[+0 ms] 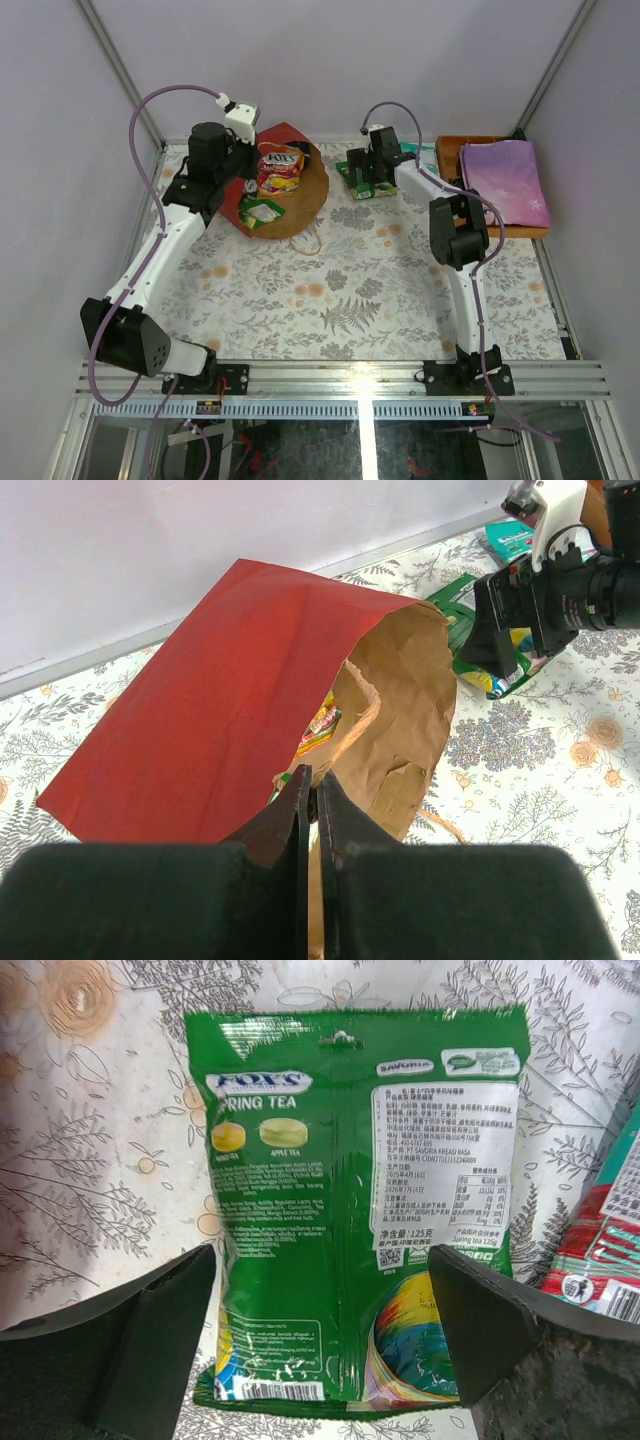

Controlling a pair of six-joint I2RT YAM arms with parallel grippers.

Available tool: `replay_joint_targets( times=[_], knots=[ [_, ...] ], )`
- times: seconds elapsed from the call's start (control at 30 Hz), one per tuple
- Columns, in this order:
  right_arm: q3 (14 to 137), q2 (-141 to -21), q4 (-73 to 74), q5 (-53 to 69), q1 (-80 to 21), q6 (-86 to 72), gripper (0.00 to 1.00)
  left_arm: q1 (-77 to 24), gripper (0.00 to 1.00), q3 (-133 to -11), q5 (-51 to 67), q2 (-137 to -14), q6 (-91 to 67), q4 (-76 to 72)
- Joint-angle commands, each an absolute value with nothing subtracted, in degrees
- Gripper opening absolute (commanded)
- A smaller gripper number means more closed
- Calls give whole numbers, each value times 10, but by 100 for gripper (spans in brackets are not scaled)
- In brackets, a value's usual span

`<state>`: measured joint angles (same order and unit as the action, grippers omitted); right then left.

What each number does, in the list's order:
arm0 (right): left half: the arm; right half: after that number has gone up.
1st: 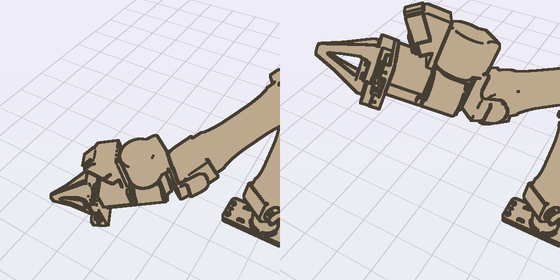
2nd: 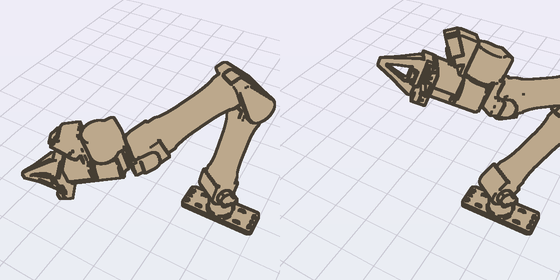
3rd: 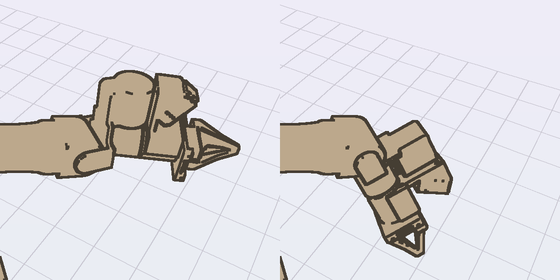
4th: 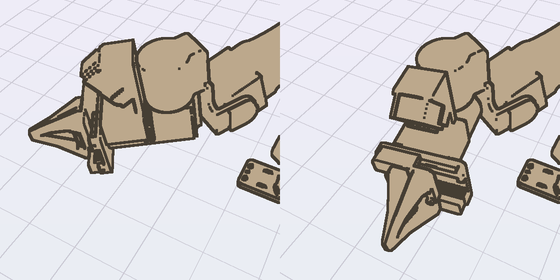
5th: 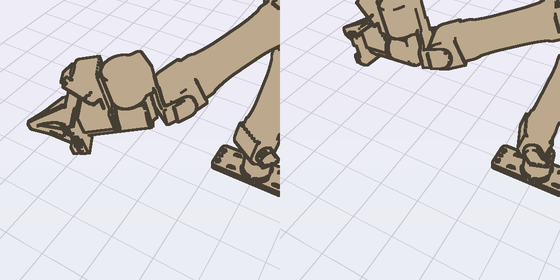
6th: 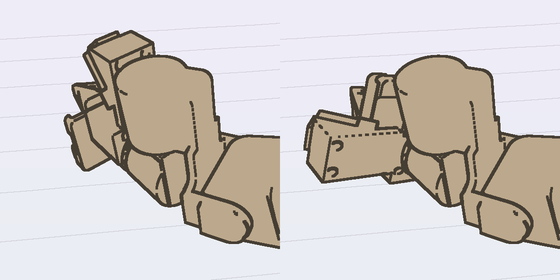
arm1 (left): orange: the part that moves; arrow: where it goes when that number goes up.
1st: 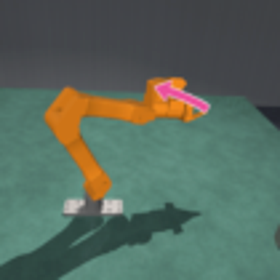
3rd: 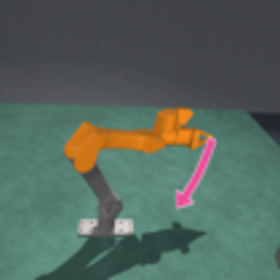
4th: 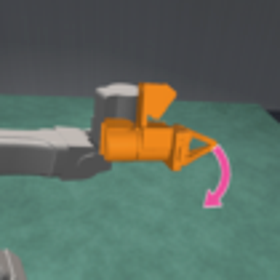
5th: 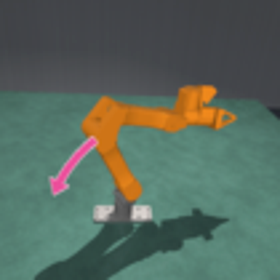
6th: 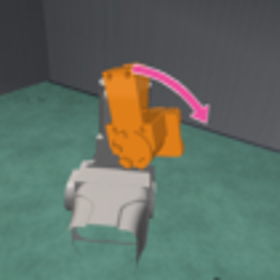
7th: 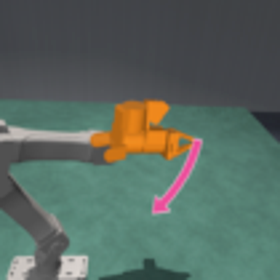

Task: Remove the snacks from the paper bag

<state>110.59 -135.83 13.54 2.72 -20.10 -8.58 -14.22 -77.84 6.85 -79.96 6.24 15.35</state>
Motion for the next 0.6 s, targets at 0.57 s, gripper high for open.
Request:
replay_joint_targets(
  times=[0.57],
  knots=[
    [1148,-1300,277,17,-201,-54,71,-146,0,-776,68,-776,64,112]
  ],
)
